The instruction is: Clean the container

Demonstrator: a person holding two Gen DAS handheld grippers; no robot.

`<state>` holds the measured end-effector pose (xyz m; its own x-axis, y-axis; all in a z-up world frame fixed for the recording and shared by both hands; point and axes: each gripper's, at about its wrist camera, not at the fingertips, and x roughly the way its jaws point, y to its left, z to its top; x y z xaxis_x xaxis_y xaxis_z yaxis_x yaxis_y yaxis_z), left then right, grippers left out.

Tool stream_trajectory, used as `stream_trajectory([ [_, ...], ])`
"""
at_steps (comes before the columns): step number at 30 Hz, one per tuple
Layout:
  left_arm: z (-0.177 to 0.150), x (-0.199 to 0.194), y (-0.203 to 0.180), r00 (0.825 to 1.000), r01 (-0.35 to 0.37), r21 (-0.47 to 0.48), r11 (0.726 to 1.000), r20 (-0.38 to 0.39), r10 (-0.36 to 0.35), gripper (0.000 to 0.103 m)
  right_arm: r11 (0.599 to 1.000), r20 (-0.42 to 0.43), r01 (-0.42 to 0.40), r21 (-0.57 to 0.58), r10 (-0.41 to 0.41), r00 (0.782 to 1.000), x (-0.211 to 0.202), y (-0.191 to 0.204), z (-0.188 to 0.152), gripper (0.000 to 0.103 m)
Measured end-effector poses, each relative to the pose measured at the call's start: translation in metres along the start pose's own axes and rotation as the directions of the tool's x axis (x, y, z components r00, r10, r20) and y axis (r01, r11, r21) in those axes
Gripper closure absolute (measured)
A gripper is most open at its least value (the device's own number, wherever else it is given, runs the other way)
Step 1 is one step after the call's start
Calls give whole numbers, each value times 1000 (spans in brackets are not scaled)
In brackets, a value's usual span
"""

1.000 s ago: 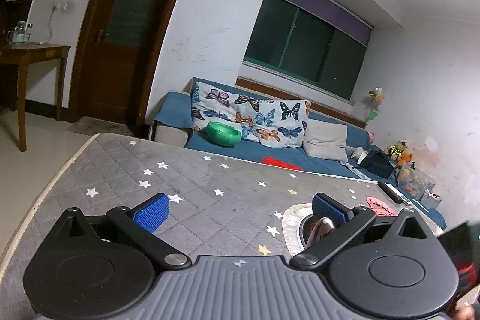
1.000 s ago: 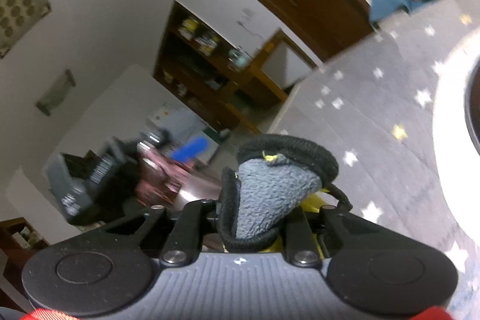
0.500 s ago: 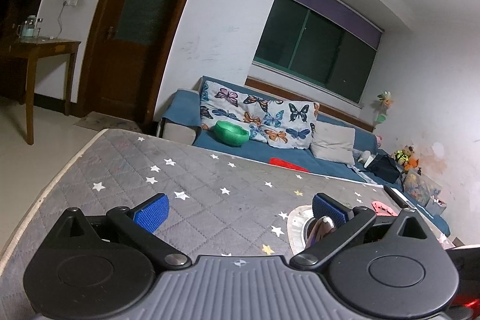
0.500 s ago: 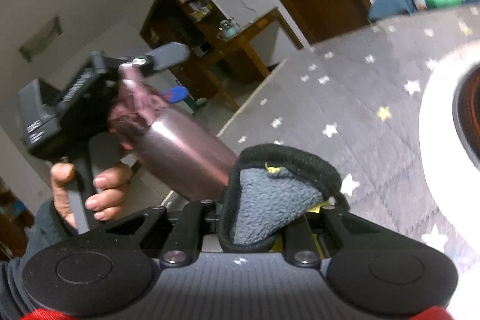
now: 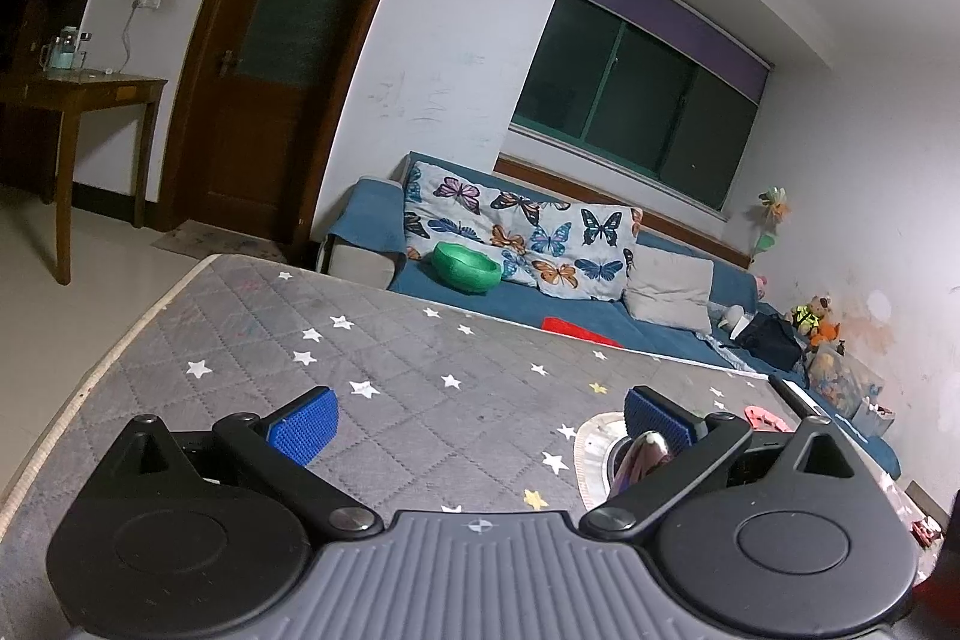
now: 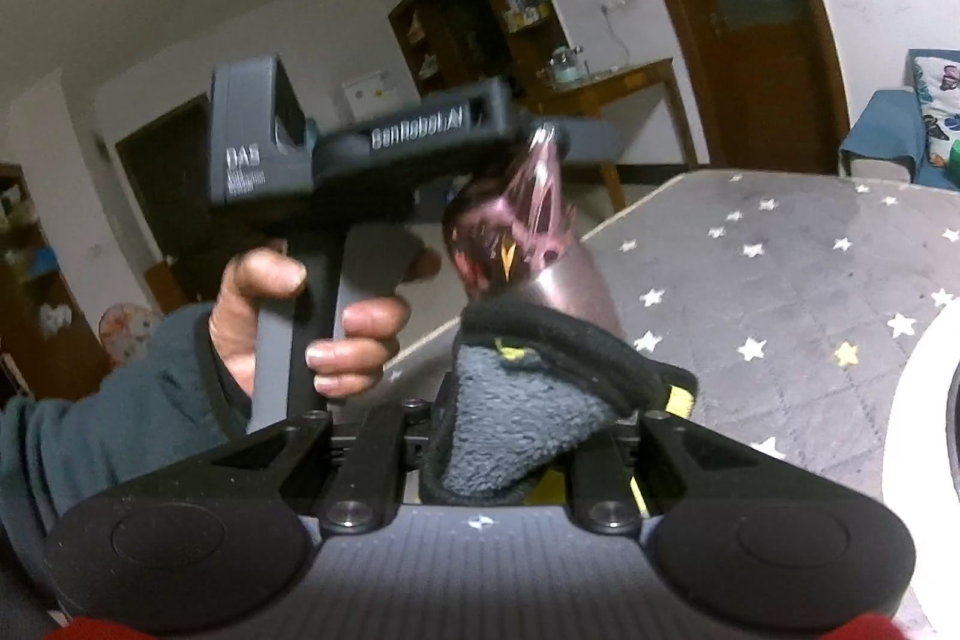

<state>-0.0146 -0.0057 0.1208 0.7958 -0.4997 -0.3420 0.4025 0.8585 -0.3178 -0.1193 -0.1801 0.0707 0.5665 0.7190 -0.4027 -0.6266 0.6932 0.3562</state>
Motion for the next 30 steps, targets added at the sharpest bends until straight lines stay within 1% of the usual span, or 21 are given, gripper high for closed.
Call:
stream_trajectory([
  [4,-1,-1,0,1000,0,3,1000,0,0,0,999,-41,17,43,-15,999,16,-13,-11,87],
  [8,-1,-3,-3,1000,2,20,1000,3,-2,0,994,-80,58,95,-51,995,24,-29,-24,87],
  [10,-2,-3,-4,1000,2,30,1000,5,-2,0,987,-85,85,138,-74,994,23,-40,-29,87],
  [12,-2,-4,-6,1000,2,39,999,6,-2,0,980,-79,94,178,-82,994,21,-48,-30,87],
  [15,-2,-5,-7,1000,-2,39,999,8,2,0,975,-48,84,208,-75,996,11,-51,-27,87],
  [20,-1,-2,1,1000,-8,8,1000,5,8,0,984,44,24,174,-32,998,-14,-38,-8,87],
  [24,0,-1,3,1000,-7,8,1000,3,6,0,992,133,-32,120,16,991,-36,-23,11,87],
  [27,0,-1,2,1000,0,5,1000,5,0,0,997,188,-33,76,18,982,-50,-13,24,87],
  [29,-1,0,3,1000,-2,-3,1000,5,2,0,996,213,-42,80,24,977,-52,-15,26,87],
  [30,-1,0,3,1000,-7,-8,1000,5,7,0,995,213,-50,91,30,977,-51,-18,25,87],
])
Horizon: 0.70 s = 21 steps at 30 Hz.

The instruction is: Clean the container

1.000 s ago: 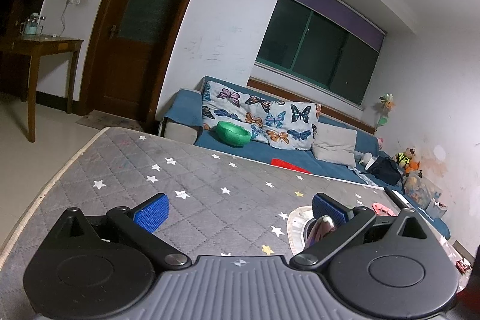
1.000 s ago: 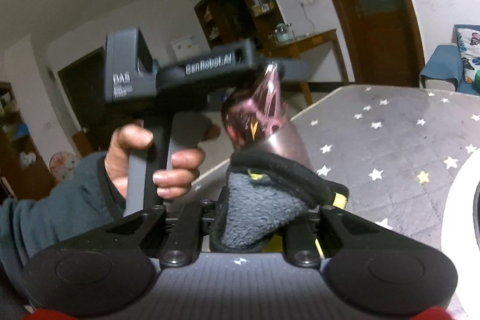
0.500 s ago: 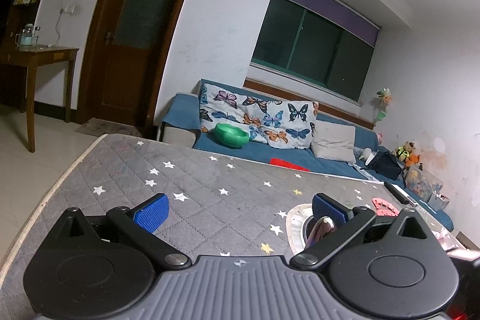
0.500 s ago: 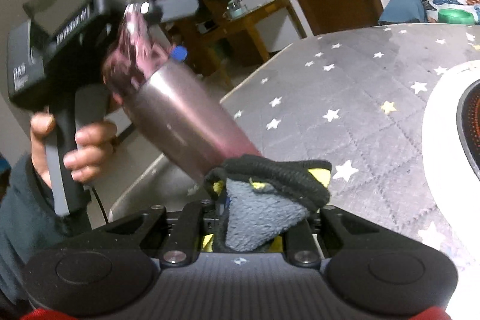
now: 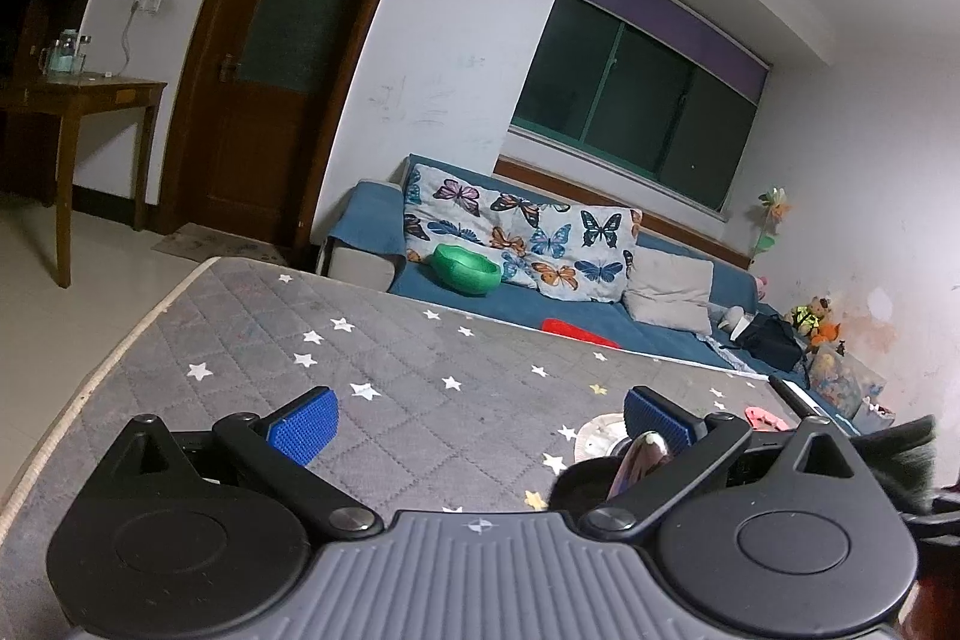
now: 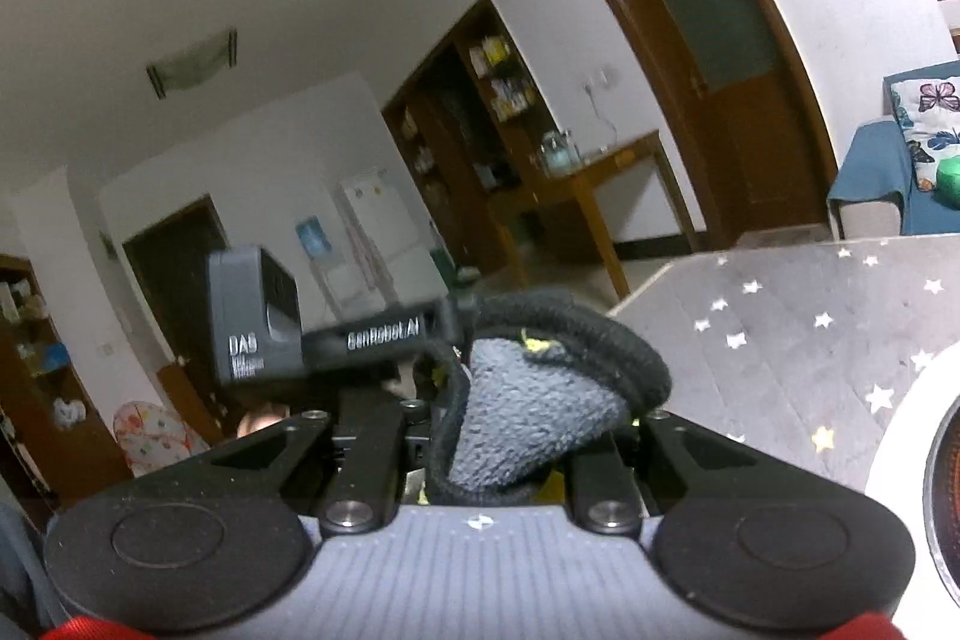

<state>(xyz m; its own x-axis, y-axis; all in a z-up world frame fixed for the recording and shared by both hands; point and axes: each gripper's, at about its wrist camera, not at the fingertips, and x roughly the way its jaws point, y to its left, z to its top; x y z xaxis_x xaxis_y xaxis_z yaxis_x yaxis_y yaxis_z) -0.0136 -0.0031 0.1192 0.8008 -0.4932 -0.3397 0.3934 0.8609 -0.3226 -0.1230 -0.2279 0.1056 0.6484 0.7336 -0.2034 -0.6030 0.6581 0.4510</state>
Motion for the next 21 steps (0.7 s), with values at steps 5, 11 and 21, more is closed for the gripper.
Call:
stream_trajectory([
  [5,1,-1,7,1000,-13,-31,999,-3,13,0,996,-29,-25,80,28,999,6,-19,-17,87],
  [11,0,-1,11,1000,-10,-61,998,-2,9,0,992,-119,19,124,-4,993,14,-36,-43,87],
  [21,0,-3,3,1000,-9,-46,999,5,10,0,975,-179,147,166,-116,977,16,-52,-63,87],
])
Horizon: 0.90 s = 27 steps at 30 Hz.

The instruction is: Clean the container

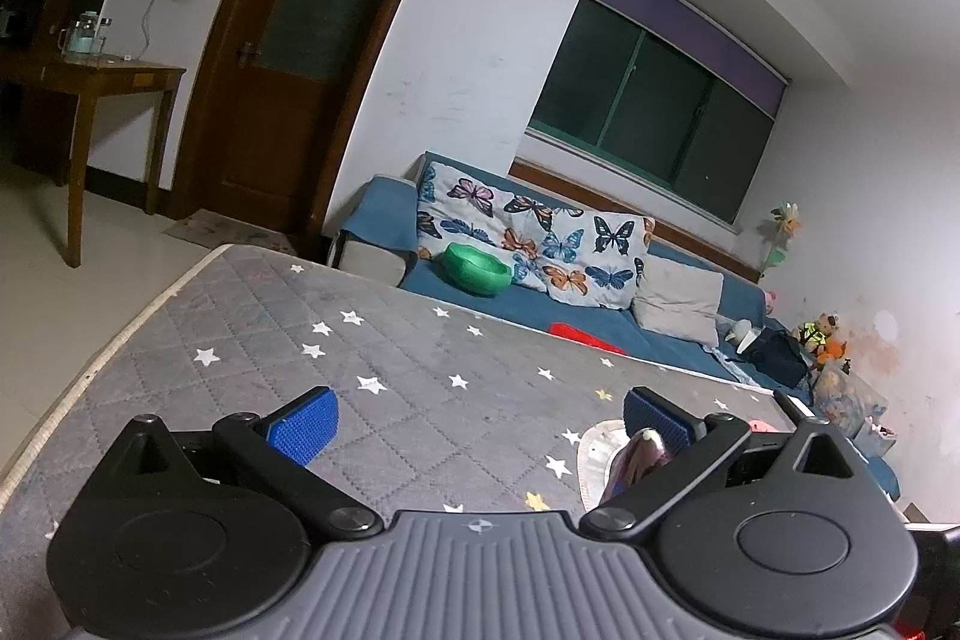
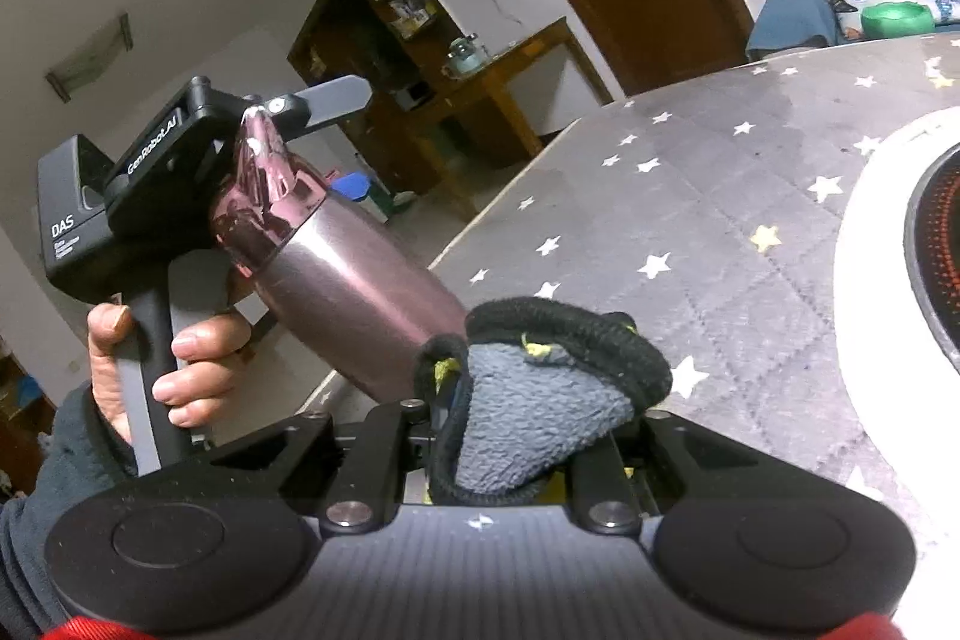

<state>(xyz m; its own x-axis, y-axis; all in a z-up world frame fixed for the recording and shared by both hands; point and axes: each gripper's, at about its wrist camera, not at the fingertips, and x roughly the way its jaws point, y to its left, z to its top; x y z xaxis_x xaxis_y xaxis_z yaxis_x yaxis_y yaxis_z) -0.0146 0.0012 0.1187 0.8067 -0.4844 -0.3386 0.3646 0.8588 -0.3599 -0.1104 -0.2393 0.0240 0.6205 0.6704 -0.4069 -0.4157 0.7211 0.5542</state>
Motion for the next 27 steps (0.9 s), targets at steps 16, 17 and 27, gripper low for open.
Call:
stream_trajectory([
  [16,1,-8,-5,999,-17,15,1000,28,17,0,994,6,77,-72,-77,997,13,11,17,87],
  [17,1,-9,-5,999,-24,17,1000,35,23,0,994,8,82,-73,-81,997,13,11,18,87],
  [27,5,-31,-11,995,-29,5,1000,91,28,0,993,21,112,-40,-111,994,12,1,24,87],
])
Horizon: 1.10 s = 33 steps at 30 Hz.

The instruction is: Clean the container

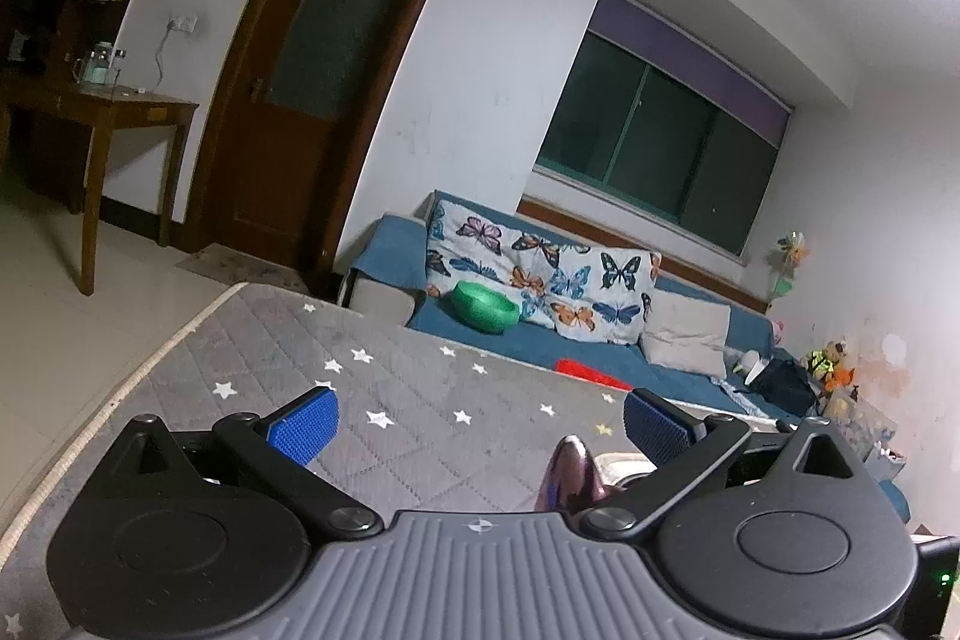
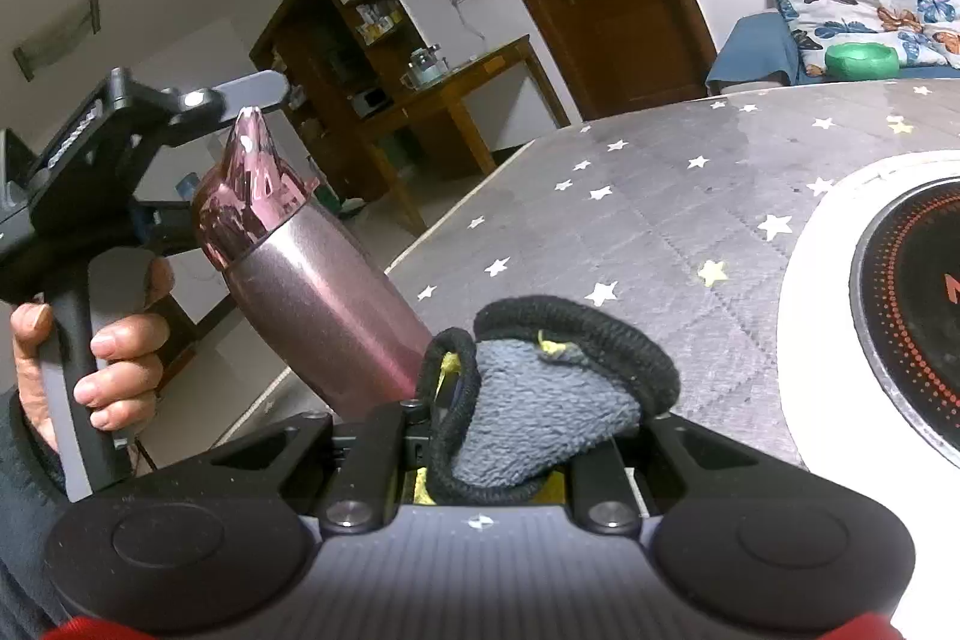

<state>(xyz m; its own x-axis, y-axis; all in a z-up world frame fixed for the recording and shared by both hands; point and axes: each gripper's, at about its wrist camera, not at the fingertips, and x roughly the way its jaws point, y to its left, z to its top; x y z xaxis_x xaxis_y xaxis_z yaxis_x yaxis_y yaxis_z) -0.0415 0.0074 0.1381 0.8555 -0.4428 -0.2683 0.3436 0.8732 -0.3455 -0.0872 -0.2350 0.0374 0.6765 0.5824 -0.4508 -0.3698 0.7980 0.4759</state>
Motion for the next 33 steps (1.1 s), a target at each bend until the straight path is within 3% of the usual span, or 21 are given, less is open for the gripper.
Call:
stream_trajectory([
  [9,0,-37,6,995,-59,-9,998,75,59,0,998,33,64,-30,-63,997,-6,3,6,87],
  [16,-12,-65,24,980,-157,-29,987,118,159,0,992,57,108,-72,-104,993,-10,9,14,87],
  [20,-23,-68,35,972,-210,-47,977,96,214,0,984,64,136,-113,-129,990,-6,12,21,87],
  [27,-46,-40,46,955,-296,-23,955,-3,296,0,975,113,177,-137,-162,980,0,17,37,87],
  [33,-64,-14,46,935,-344,1,939,-89,343,0,961,109,231,-151,-216,970,18,11,29,87],
])
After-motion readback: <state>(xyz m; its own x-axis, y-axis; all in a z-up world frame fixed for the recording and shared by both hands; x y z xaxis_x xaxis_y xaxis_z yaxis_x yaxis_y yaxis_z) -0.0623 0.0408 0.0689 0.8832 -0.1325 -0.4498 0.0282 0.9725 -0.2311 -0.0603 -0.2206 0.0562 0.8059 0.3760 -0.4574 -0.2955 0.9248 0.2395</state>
